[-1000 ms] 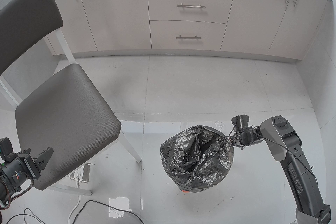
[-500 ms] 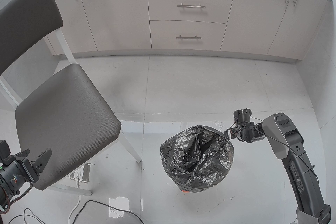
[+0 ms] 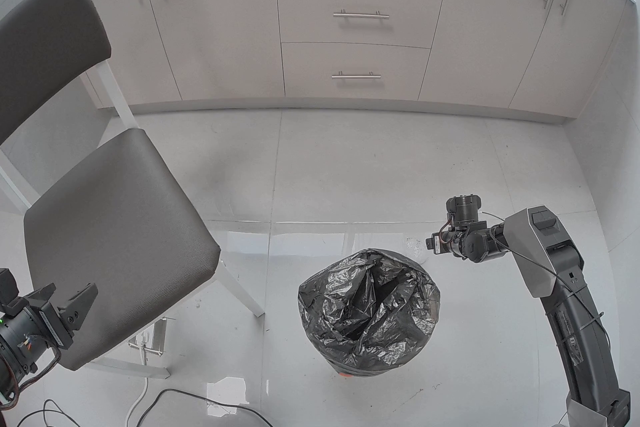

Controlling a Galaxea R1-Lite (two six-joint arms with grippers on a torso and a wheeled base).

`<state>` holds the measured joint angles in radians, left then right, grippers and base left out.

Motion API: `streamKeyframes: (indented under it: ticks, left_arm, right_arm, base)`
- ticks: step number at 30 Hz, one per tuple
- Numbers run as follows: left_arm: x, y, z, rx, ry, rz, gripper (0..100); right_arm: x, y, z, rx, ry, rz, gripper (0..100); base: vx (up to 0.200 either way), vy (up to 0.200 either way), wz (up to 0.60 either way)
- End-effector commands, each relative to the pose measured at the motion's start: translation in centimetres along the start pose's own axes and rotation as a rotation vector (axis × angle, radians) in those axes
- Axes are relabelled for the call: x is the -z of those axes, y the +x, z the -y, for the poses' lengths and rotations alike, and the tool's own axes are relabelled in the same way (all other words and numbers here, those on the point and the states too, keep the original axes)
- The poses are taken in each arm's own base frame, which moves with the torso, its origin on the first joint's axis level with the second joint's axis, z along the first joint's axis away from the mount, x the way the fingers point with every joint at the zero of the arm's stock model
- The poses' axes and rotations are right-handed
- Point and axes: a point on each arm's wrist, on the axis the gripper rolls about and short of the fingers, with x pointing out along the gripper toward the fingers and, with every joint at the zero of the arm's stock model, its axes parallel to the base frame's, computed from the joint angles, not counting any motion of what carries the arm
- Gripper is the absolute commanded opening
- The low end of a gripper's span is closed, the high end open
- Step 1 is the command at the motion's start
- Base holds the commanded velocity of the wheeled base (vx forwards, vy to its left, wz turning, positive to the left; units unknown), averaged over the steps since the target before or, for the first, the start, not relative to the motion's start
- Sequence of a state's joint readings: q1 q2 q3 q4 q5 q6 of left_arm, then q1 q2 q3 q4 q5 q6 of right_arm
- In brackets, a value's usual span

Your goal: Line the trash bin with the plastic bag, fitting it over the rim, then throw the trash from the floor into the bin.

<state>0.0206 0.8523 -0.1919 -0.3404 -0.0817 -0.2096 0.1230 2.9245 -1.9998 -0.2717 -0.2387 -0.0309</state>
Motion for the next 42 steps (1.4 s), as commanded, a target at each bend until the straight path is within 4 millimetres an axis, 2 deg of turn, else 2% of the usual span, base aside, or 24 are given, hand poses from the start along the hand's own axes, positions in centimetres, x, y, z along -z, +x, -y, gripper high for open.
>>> streamKeyframes:
  ticks: [1,9,15,30,39,42]
  left_arm:
    - [0.0,0.0,0.0,-0.001,-0.001,0.001,100]
    - [0.0,0.0,0.0,-0.001,-0.001,0.001,100]
    - [0.1,0.0,0.0,-0.002,-0.001,-0.003,100]
    - [0.7,-0.2,-0.1,-0.003,-0.002,-0.014,100]
    - [1.2,-0.2,-0.2,-0.006,-0.003,-0.029,100]
    - [1.2,-0.2,-0.2,-0.006,-0.003,-0.029,100]
  right_arm:
    - [-0.1,-0.1,-0.2,-0.003,-0.002,0.003,100]
    - [2.1,0.5,-1.7,-0.02,-0.016,-0.057,100]
    - [3.6,0.3,-4.3,-0.059,-0.033,-0.117,100]
    - [2.9,-1.6,-8.1,-0.141,-0.08,-0.109,100]
    - [3.5,-1.3,-8.4,-0.145,-0.105,-0.12,100]
    - [3.6,-1.3,-8.4,-0.146,-0.104,-0.123,100]
  base:
    - [0.0,0.0,0.0]
    - [0.0,0.0,0.0]
    - [0.0,0.0,0.0]
    - [0.0,0.0,0.0]
    - [0.2,0.0,0.0]
    - [0.0,0.0,0.0]
